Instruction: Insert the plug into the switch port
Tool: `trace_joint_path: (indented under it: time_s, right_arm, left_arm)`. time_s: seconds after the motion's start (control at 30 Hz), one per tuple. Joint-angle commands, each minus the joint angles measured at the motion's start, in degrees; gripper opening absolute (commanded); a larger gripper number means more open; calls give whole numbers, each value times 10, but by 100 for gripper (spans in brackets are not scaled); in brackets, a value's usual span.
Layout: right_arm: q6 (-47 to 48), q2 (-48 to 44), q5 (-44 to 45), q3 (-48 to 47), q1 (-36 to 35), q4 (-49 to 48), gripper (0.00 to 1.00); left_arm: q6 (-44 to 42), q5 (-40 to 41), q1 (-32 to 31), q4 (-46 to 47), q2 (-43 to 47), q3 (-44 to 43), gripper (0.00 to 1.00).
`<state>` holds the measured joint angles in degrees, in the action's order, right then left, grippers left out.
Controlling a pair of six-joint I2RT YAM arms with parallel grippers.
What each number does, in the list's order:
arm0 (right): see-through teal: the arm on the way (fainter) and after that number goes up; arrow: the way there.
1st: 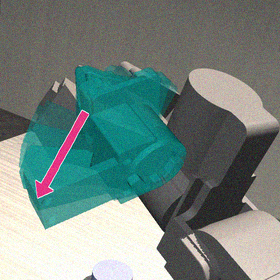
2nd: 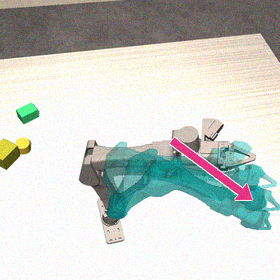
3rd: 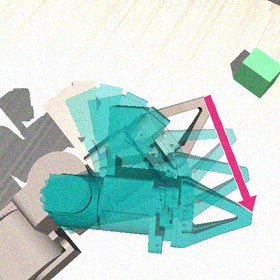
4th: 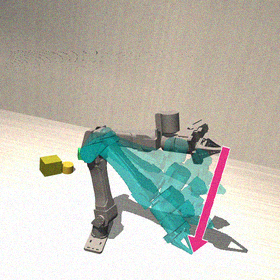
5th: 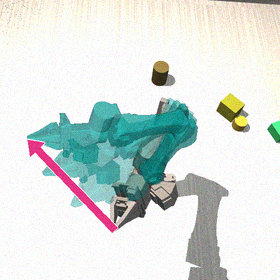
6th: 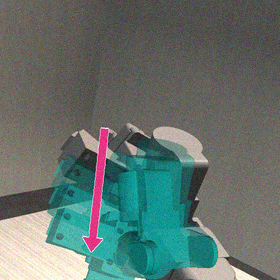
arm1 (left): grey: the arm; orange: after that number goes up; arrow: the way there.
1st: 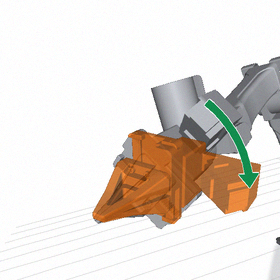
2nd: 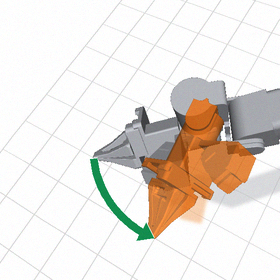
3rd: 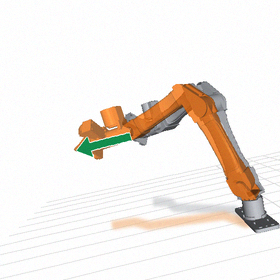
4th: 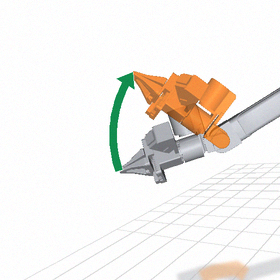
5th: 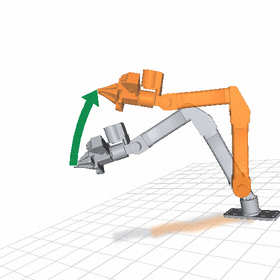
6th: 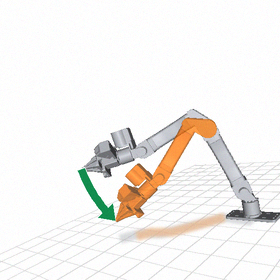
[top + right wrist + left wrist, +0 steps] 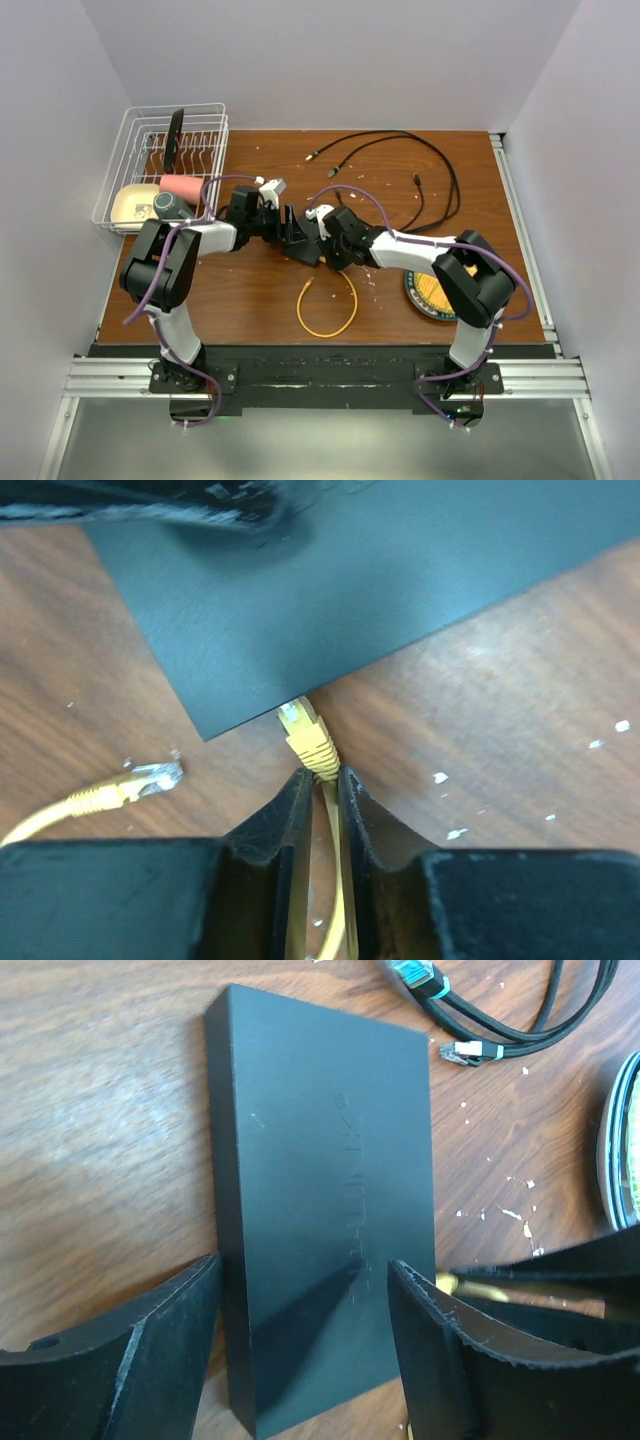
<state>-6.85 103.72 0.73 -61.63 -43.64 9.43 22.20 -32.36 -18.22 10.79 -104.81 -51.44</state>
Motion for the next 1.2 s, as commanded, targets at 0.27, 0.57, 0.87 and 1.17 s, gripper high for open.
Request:
trace_joint_path:
  time_s: [0.27,0.57,0.87,1.17]
  right_arm:
    - [39,-23,48,-10,10,-99,31]
    - [38,-83,84,21,9,-46,54]
    - [64,-126,98,63,9,-60,56]
    - [82,-117,37,85,9,-91,50]
  left_arm:
    - [31,19,2,-228,5,-59,73]
    - [29,68,15,-259,-7,-107,74]
    - [-7,41,19,-291,-33,-167,74]
    - [-14,20,20,-302,-73,-213,72]
